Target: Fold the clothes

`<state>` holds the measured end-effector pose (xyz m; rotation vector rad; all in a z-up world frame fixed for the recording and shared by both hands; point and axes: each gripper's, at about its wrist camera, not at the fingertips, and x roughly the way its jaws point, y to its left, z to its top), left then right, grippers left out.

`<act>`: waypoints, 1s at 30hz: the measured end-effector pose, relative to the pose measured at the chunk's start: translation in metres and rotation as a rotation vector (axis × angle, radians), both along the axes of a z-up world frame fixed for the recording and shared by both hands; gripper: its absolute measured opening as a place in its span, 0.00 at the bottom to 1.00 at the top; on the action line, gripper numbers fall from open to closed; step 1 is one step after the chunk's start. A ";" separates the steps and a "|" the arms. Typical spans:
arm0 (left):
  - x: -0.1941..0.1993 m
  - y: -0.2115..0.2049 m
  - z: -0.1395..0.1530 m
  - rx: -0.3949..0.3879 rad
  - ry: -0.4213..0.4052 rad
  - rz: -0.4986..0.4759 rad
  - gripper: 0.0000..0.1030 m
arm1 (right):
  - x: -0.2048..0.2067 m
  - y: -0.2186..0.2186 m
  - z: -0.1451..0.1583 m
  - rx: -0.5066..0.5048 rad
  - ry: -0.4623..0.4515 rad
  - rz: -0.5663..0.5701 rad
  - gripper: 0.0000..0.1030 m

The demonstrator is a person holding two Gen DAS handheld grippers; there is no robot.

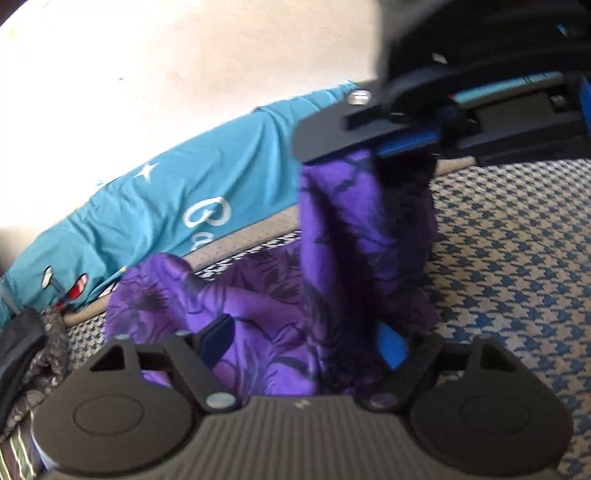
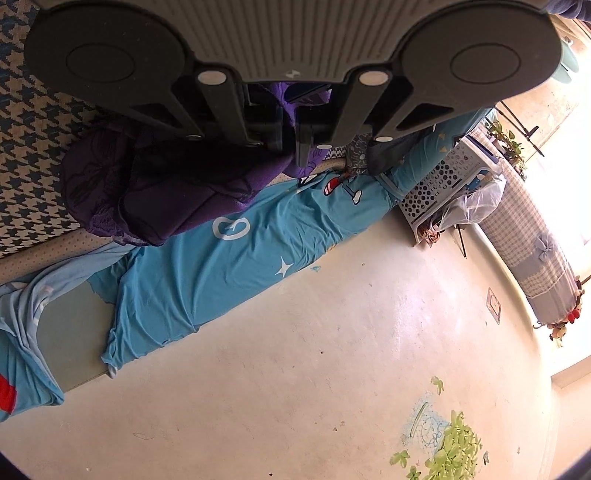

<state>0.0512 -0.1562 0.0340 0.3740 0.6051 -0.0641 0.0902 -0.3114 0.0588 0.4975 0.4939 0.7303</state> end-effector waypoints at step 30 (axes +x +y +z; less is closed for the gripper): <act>0.081 0.165 -0.006 -0.223 0.019 0.702 0.64 | 0.027 -0.025 -0.048 -0.090 0.227 -0.272 0.43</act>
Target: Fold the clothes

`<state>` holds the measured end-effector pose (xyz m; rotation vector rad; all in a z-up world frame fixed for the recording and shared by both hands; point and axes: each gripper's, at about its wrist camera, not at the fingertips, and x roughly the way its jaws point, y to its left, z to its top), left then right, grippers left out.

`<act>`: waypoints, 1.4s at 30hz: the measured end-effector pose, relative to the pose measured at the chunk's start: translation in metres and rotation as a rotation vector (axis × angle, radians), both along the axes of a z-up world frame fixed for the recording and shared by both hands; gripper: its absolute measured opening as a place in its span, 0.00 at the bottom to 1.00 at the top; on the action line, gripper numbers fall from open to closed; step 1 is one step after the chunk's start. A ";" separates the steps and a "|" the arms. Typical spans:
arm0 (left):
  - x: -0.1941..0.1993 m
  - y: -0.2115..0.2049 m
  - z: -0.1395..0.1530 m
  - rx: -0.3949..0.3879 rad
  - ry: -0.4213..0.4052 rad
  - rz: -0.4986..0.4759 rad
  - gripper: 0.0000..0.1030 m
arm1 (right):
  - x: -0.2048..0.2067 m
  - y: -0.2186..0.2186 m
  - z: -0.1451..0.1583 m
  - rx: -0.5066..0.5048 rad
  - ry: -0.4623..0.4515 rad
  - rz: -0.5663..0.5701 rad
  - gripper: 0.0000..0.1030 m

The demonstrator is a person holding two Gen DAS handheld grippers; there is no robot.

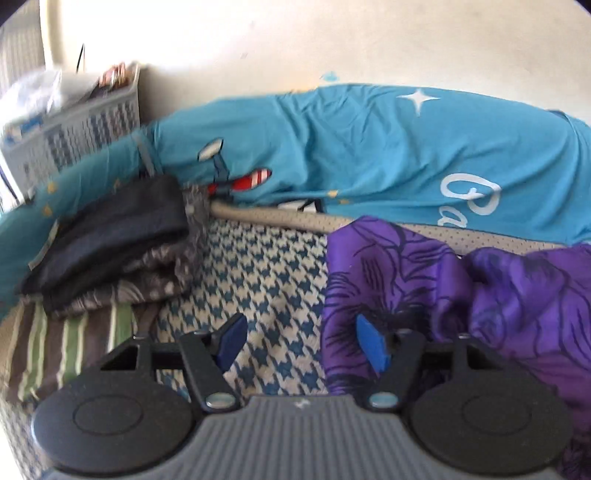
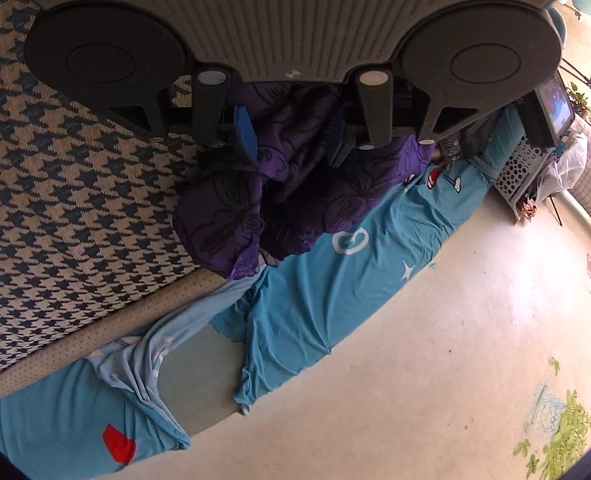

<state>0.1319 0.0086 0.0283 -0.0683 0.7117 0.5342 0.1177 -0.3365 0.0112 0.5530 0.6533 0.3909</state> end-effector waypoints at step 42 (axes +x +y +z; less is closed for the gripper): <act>-0.011 -0.042 -0.011 0.084 -0.022 -0.252 1.00 | 0.011 0.077 -0.040 -0.358 -0.033 0.037 0.64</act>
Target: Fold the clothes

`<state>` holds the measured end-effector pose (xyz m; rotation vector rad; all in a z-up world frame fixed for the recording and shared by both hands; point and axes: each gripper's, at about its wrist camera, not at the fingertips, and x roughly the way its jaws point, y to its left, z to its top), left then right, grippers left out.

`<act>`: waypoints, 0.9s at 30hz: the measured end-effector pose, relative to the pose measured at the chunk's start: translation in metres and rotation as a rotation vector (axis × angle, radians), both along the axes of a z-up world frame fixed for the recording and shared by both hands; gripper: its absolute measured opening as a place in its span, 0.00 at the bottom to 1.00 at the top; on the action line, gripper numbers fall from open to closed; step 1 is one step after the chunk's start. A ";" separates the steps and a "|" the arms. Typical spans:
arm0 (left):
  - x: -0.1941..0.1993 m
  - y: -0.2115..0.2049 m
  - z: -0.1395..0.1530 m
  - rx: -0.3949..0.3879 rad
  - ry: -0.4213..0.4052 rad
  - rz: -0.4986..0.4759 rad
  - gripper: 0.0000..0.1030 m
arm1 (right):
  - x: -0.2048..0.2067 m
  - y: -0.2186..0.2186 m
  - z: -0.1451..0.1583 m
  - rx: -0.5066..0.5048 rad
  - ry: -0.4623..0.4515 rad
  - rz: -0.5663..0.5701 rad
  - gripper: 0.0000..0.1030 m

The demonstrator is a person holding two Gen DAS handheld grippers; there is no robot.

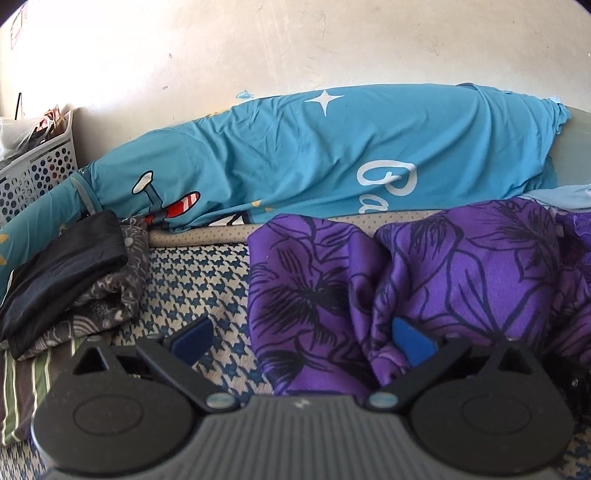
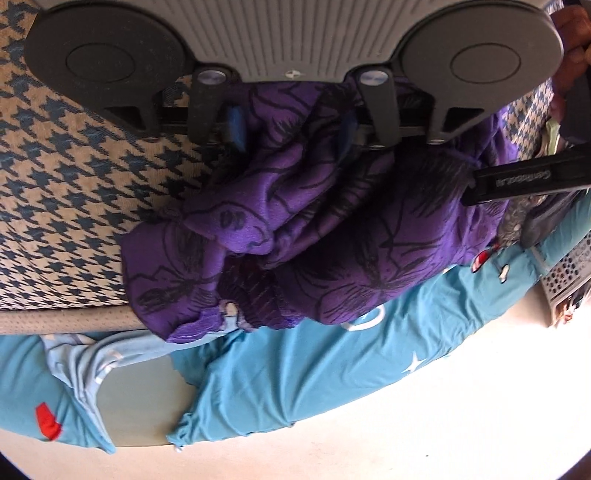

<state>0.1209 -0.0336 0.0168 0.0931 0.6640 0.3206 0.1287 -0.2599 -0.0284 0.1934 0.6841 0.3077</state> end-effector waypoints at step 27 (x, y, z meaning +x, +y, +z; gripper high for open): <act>-0.013 -0.013 0.028 -0.024 -0.022 -0.005 1.00 | -0.022 -0.027 0.037 0.114 -0.102 -0.043 0.25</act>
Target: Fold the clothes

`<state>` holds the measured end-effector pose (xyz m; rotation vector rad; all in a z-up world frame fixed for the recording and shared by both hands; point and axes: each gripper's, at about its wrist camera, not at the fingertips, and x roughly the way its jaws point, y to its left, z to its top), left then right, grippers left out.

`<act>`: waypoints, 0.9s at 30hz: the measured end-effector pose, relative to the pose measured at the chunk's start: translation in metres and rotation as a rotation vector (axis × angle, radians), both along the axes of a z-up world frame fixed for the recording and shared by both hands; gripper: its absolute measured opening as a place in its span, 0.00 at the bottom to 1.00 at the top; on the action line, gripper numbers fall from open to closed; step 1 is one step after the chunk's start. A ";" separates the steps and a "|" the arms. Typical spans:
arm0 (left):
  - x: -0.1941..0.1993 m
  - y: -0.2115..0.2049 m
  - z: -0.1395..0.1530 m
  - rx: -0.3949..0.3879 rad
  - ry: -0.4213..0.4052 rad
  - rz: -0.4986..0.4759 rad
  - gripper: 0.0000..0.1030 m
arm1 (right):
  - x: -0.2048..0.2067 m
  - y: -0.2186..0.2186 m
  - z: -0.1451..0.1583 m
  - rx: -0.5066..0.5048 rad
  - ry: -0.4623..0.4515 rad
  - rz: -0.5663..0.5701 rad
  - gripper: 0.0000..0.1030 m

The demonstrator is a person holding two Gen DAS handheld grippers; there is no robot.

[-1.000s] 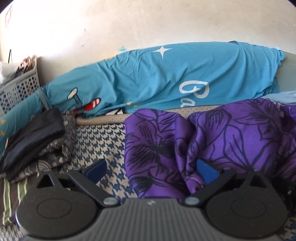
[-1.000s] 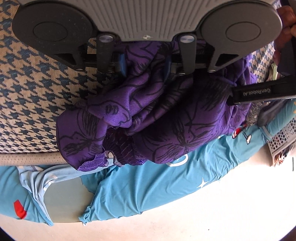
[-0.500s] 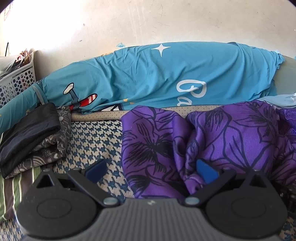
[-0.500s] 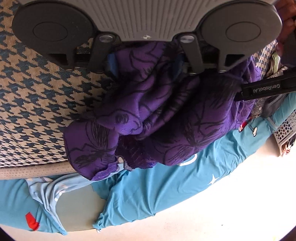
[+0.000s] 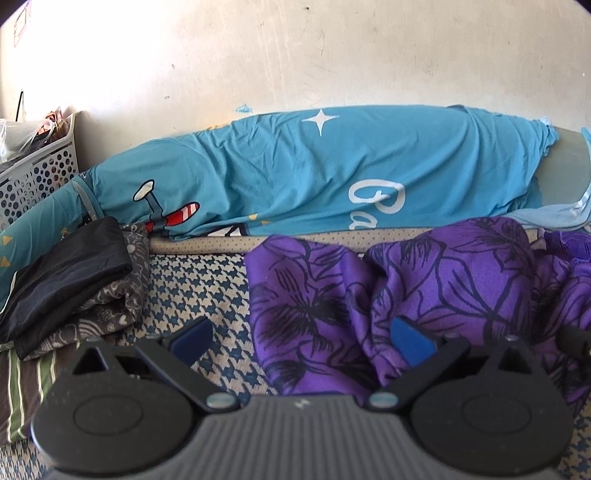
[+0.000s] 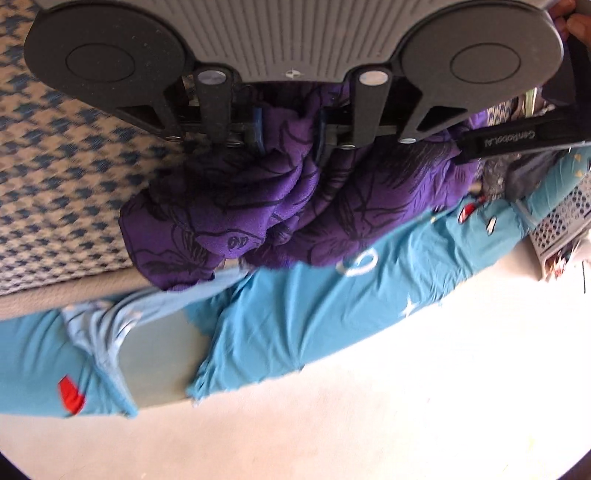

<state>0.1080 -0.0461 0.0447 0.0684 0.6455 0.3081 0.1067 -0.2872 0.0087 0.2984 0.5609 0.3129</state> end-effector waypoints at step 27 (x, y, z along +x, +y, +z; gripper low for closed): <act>-0.016 -0.072 0.000 0.009 0.060 -0.188 1.00 | -0.056 -0.179 0.033 0.205 0.096 -0.274 0.20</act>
